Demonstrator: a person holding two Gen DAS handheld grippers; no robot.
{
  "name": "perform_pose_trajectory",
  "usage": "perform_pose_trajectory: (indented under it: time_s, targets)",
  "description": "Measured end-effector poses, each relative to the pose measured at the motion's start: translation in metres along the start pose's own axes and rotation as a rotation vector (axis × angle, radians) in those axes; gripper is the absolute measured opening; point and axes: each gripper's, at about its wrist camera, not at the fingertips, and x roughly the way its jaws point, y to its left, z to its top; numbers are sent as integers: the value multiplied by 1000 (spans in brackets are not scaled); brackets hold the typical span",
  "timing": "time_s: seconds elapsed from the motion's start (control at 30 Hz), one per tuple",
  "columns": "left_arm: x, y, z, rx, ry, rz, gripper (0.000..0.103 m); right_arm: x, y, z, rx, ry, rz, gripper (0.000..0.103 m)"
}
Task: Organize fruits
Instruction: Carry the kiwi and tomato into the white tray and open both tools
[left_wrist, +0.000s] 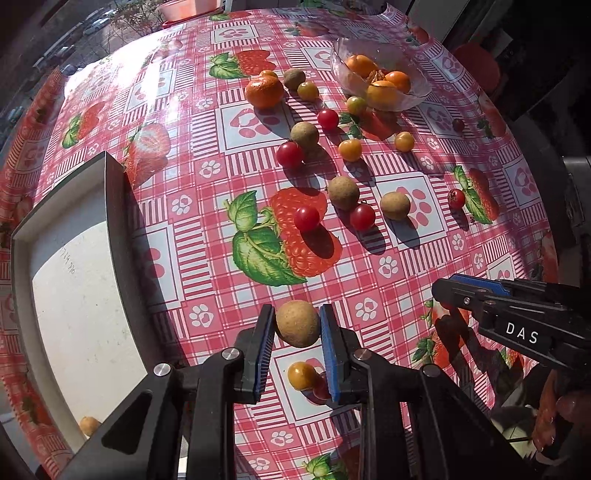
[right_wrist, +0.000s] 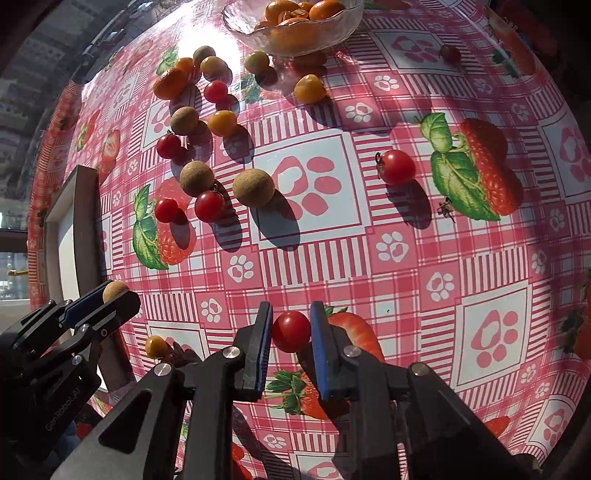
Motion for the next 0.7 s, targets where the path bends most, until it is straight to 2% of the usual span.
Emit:
perform_pose_trajectory:
  time_s: [0.3,0.6,0.7]
  targets:
    - [-39,11,-16,-82,-13,29,26,-33,-9,-7,-7,-17,45,22]
    - [-85,32,-42,-241,-96,81,26,-60,-11,-15,-84,-33,131,22]
    - [-92,46,-49,-260,-108,73,26,-63,-9,-21,-116,-27,117,22]
